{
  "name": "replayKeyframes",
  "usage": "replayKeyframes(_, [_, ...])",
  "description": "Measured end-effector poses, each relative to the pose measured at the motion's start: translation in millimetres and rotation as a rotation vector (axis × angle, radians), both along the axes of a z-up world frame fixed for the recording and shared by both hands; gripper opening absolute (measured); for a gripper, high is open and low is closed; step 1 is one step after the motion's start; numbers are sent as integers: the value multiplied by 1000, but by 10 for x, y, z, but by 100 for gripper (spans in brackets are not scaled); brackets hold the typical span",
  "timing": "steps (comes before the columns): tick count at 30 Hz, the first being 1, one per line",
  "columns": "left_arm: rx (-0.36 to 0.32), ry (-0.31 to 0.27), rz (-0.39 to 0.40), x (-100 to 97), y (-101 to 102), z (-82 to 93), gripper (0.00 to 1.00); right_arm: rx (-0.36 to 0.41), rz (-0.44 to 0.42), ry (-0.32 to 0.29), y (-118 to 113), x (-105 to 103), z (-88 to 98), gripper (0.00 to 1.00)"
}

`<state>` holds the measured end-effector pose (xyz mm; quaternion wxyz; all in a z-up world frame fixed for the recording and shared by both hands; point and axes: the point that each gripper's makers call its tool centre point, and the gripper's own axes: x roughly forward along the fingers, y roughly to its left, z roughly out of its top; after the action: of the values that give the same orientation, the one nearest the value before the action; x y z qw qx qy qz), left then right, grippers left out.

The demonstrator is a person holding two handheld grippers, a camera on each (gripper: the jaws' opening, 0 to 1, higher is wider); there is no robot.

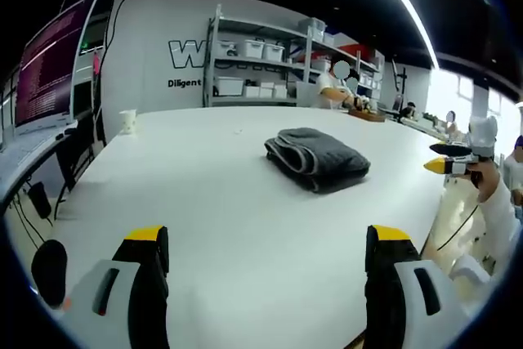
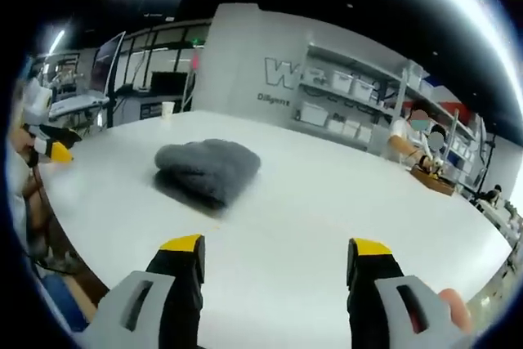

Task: Open the folded towel by lifting each exposed corner and separating the folded layers until the towel lies flat within the target outline without major curled edges

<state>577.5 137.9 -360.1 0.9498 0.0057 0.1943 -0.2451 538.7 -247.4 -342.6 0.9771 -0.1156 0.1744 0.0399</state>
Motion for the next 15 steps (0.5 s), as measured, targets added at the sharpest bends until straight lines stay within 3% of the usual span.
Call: replayKeyframes(15, [3,-2,-14,-7,-31,3,99,-16,26,68,90,-19,-138,96])
